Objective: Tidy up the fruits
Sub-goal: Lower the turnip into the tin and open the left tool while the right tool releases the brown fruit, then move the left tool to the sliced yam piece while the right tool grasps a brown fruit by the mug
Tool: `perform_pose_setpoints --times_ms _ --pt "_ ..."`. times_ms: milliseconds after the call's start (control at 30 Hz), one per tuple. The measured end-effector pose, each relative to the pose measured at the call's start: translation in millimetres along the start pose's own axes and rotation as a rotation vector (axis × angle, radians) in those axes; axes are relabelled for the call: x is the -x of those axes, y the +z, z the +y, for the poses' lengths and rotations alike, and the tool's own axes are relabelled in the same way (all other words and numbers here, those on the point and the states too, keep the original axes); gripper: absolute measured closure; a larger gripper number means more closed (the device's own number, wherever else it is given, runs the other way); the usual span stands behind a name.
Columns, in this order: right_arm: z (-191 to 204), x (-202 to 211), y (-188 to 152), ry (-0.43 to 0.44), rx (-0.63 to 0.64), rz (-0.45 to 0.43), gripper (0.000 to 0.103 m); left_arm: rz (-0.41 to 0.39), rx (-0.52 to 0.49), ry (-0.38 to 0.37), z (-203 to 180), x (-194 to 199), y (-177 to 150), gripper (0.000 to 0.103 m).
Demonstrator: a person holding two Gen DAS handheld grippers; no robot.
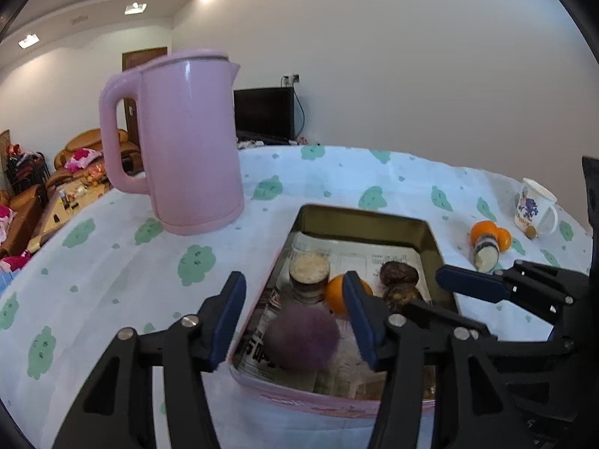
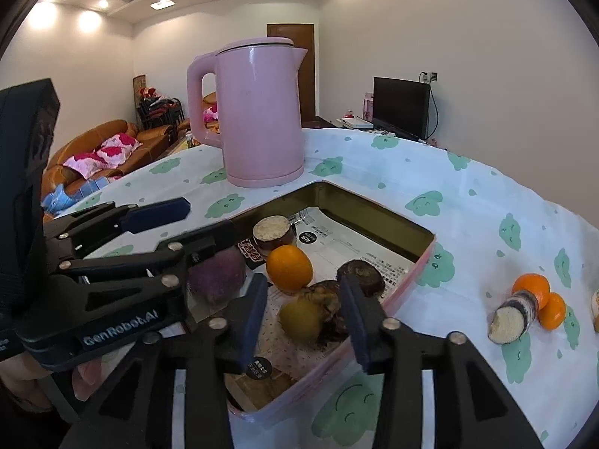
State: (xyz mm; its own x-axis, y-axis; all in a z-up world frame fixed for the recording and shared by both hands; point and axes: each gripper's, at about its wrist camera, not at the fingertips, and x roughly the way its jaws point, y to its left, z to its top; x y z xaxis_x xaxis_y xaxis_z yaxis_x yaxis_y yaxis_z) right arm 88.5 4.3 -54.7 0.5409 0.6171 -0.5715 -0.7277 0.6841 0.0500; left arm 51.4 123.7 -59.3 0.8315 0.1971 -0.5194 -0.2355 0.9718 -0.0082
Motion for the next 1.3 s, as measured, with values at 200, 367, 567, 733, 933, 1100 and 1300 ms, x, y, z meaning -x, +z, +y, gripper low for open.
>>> perform_pose_setpoints --times_ms 200,367,567,733,933,1100,1300 --pt "-15.5 19.0 -2.5 -0.031 -0.041 -0.032 0.056 -0.049 0.017 -0.023 -9.1 15.7 8.2 0.032" --pt "-49.3 48.8 -2.6 -0.125 -0.102 -0.069 0.056 -0.079 0.024 -0.087 -35.5 25.8 20.2 0.021" --pt "-135.9 81.3 -15.4 -0.382 -0.279 -0.059 0.056 -0.051 -0.014 -0.188 -86.1 19.9 36.2 0.016" --pt "-218.5 88.9 -31.3 -0.589 -0.461 0.01 0.056 0.0 -0.053 -0.255 -139.3 -6.2 51.0 0.014" --pt "-279.9 67.4 -41.9 -0.662 -0.584 0.105 0.056 0.087 -0.08 -0.245 -191.5 -65.6 59.5 0.014" --pt "-307.9 37.7 -52.5 -0.694 -0.632 0.189 0.056 0.185 -0.065 -0.219 -203.7 -114.9 56.0 0.014" --pt "-324.7 26.4 -49.5 -0.716 -0.678 0.226 0.056 0.232 -0.046 -0.246 -203.9 -133.0 49.5 0.015"
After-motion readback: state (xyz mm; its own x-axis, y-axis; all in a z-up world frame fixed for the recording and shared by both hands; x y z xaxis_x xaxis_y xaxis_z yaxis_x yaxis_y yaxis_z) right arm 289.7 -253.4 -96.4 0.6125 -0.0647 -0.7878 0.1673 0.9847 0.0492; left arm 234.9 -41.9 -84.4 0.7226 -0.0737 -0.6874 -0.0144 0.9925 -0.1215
